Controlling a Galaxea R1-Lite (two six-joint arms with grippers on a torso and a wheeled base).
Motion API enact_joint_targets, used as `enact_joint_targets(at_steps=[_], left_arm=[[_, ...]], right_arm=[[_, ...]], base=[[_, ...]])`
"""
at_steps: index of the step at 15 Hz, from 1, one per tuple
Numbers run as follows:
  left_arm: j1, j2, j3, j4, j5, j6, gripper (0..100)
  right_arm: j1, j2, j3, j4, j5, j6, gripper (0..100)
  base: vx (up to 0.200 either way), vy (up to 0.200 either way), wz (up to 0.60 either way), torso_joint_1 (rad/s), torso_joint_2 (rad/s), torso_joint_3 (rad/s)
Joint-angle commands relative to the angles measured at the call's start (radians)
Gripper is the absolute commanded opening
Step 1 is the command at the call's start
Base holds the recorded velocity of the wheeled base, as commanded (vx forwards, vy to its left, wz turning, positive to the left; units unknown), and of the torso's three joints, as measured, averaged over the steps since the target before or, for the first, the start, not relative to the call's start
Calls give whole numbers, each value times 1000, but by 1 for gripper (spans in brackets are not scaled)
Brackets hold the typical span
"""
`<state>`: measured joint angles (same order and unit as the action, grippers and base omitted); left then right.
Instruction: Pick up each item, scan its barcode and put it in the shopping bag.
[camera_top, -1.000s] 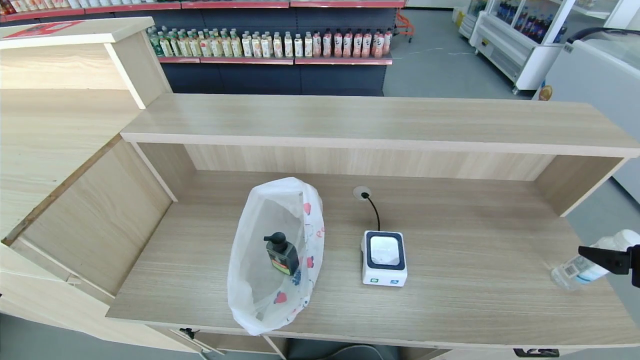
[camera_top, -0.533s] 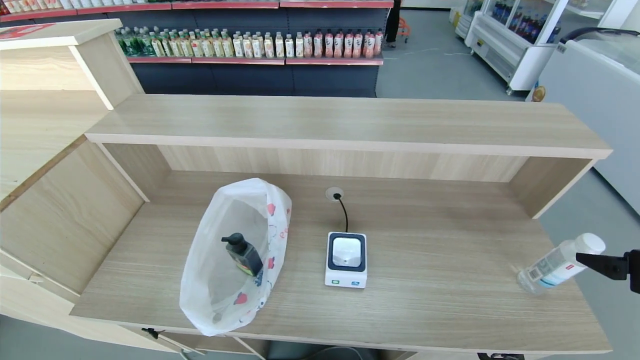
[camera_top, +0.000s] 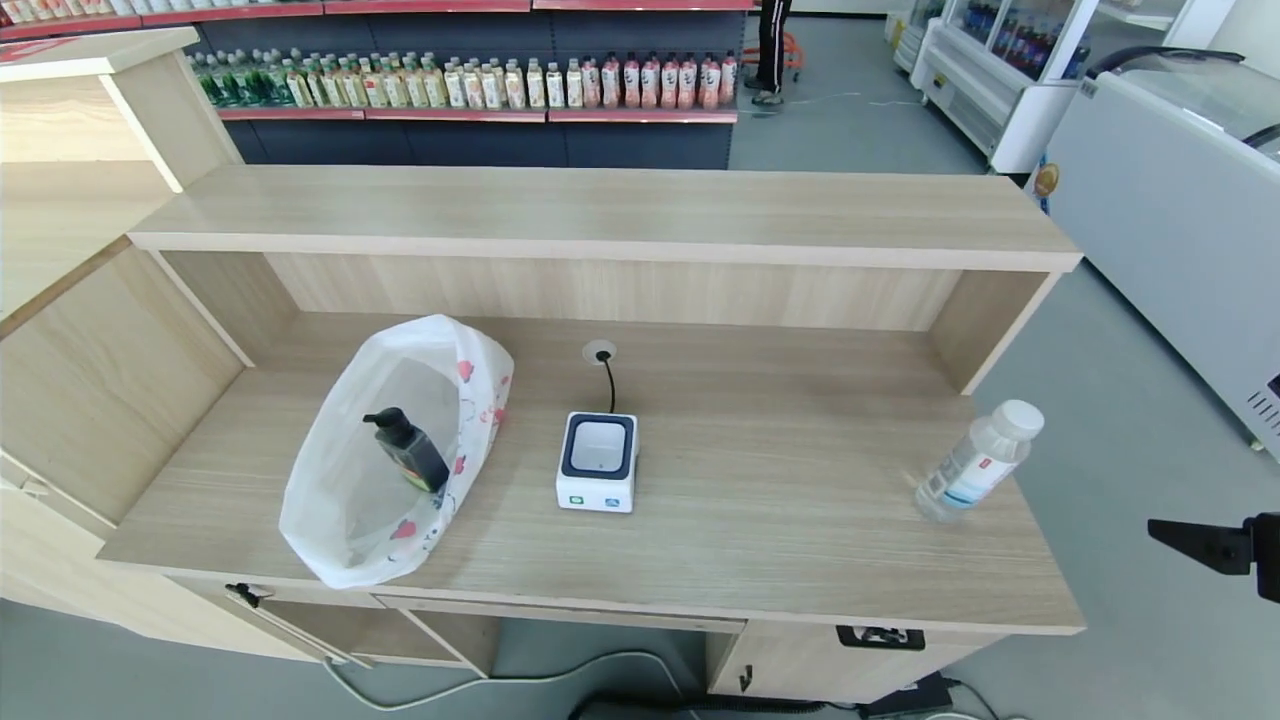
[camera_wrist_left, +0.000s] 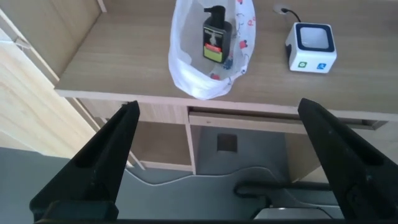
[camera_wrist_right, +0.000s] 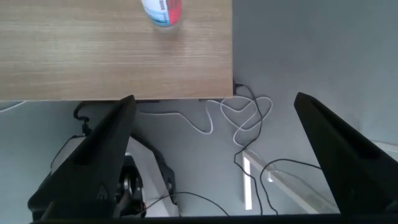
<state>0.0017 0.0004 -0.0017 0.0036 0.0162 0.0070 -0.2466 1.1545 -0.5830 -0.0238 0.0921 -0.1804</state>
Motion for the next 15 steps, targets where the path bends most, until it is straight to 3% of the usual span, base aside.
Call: enact_joint_targets(at_steps=[1,4,7,12,15], left_arm=[[0,0,0,-1,1,1,100],[0,0,0,-1,1,-2,100],[0,0,0,-1,1,4,100],[0,0,0,-1,1,1,100],[0,0,0,-1,1,1,100]], right_arm=[[1,2,0,-1,-12,-1,100],[1,22,-3,-7,-49,-1,100],[32,25,-15,-25,-17,53,100],[52,51,29,-68,0,95,100],[33,169,134,-346,-120,93,100]], base=[[-200,-200,0,2,-2,2],[0,0,0,0,0,0],[0,-200,0,11,6,1],[0,0,0,0,0,0],[0,0,0,0,0,0]])
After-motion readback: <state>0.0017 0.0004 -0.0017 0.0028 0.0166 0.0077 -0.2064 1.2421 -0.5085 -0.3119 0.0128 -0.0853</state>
